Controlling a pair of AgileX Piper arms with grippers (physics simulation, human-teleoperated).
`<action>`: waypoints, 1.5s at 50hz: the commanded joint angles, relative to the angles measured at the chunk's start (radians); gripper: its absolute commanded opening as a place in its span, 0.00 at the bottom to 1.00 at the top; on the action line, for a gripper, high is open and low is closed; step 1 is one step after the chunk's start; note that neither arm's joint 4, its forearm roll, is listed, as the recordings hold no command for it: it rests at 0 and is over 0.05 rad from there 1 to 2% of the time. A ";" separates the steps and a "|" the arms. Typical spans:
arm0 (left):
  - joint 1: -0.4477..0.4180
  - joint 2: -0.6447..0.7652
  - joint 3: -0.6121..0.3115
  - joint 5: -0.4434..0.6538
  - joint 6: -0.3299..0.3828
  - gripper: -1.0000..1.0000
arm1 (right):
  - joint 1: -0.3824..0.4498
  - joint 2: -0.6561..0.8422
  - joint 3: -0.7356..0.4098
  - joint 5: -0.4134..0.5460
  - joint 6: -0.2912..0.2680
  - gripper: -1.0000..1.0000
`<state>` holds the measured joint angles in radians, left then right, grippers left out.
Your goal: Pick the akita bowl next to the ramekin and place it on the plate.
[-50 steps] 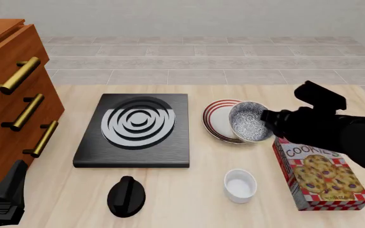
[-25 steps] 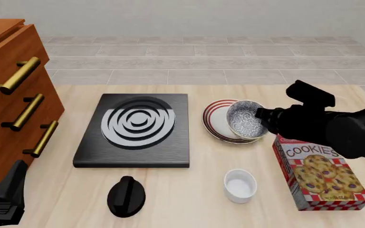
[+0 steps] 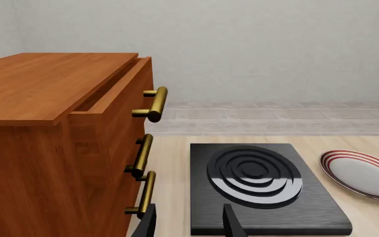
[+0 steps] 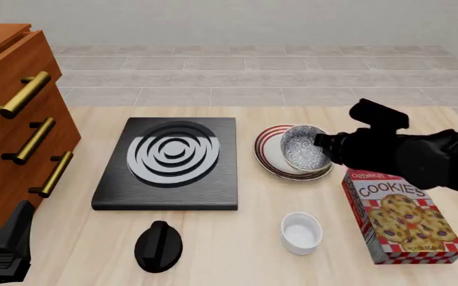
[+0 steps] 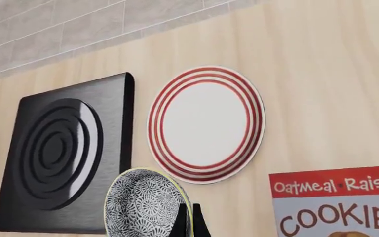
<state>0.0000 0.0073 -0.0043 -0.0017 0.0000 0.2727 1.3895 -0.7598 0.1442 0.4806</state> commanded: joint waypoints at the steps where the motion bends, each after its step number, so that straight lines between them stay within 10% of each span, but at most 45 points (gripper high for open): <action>1: 0.000 0.000 0.000 0.000 0.000 1.00 | -0.003 0.025 -0.026 -0.006 -0.019 0.00; 75: 0.000 0.000 0.000 0.000 0.000 1.00 | -0.067 0.303 -0.167 -0.105 -0.097 0.00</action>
<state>0.0000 0.0073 -0.0043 -0.0017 0.0000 0.2163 1.6548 -0.9008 0.0542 0.3907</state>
